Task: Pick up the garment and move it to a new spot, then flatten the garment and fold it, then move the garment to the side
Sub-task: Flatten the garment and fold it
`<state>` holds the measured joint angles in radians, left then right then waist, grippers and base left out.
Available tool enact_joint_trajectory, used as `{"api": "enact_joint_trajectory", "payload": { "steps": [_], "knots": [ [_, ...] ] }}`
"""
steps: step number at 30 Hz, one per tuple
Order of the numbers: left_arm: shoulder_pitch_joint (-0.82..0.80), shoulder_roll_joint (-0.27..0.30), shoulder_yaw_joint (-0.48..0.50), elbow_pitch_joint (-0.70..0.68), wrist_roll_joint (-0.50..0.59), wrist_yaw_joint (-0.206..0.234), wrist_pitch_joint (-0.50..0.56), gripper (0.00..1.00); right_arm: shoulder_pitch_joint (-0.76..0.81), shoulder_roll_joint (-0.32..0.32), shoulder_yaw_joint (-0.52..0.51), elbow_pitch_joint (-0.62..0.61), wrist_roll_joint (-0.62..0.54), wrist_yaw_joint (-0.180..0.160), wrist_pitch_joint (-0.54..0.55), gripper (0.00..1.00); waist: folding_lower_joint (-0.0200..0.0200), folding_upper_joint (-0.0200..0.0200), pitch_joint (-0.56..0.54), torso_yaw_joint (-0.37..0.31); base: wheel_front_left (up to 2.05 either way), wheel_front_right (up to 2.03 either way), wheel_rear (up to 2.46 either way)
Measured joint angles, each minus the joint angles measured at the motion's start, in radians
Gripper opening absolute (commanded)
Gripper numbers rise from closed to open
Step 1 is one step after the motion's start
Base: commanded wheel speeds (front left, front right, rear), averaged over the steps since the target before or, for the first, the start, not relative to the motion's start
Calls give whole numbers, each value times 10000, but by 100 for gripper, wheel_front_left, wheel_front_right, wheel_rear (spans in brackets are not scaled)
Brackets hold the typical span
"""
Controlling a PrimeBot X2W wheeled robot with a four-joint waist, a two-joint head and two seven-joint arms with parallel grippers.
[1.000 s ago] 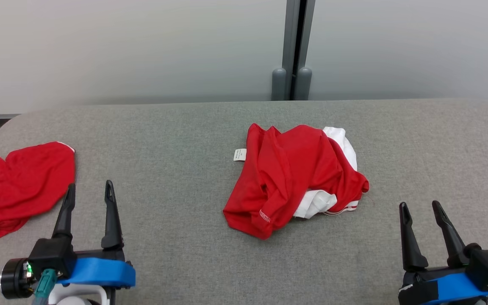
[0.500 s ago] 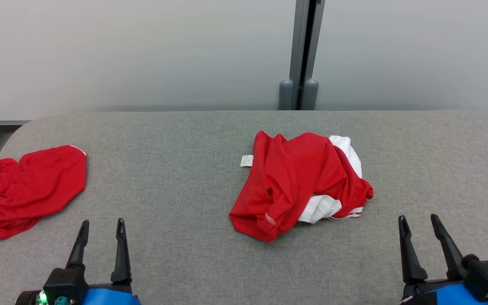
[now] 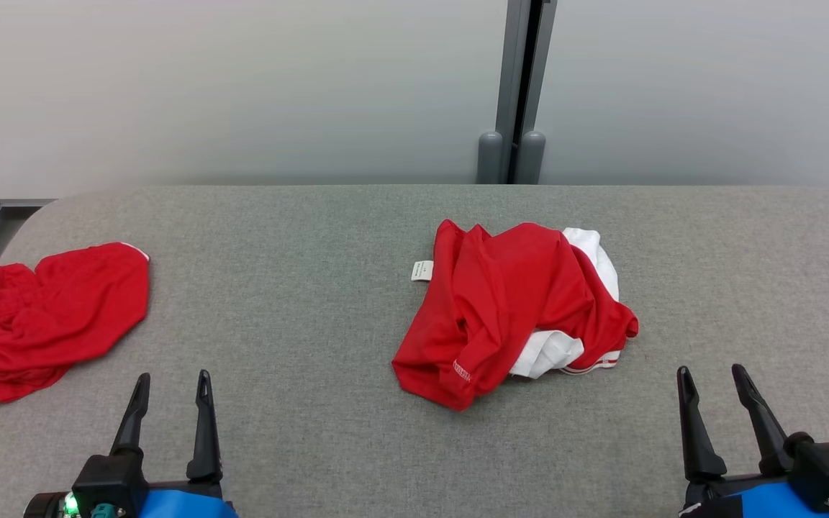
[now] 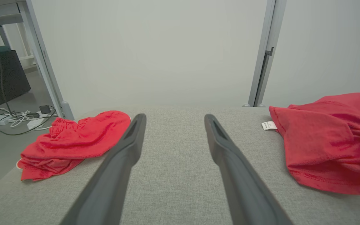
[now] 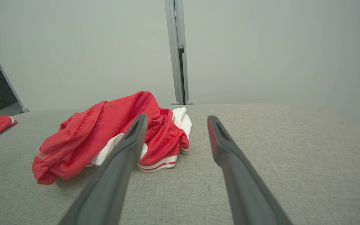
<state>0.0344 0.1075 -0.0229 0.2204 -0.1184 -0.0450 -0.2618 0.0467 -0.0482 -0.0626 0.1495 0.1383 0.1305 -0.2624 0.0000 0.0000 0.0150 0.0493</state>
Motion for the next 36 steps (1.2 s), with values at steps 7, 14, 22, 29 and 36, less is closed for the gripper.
{"api": "enact_joint_trajectory", "payload": {
  "steps": [7,14,22,29,36],
  "knots": [
    [-79,-136,113,-25,163,-102,0,100,-246,0,-29,113,-240,0,0,100,0,0,152,37,0,0,0],
    [-508,-245,69,-56,276,-261,0,100,-2162,0,-84,593,-874,0,0,100,0,0,567,228,0,0,0],
    [-1078,-430,-196,-104,336,-366,0,100,-4737,-353,-715,2953,-1384,0,328,100,1,0,1283,692,0,0,0],
    [-1499,-493,-343,-123,332,-441,0,100,-5365,-604,-1225,5509,-1728,0,654,100,2,0,1846,1219,0,0,0],
    [-1649,-518,-430,-94,332,-487,0,100,-5454,-621,-1760,7469,-1839,0,391,100,1,0,2069,1561,0,0,0]
  ]
}}
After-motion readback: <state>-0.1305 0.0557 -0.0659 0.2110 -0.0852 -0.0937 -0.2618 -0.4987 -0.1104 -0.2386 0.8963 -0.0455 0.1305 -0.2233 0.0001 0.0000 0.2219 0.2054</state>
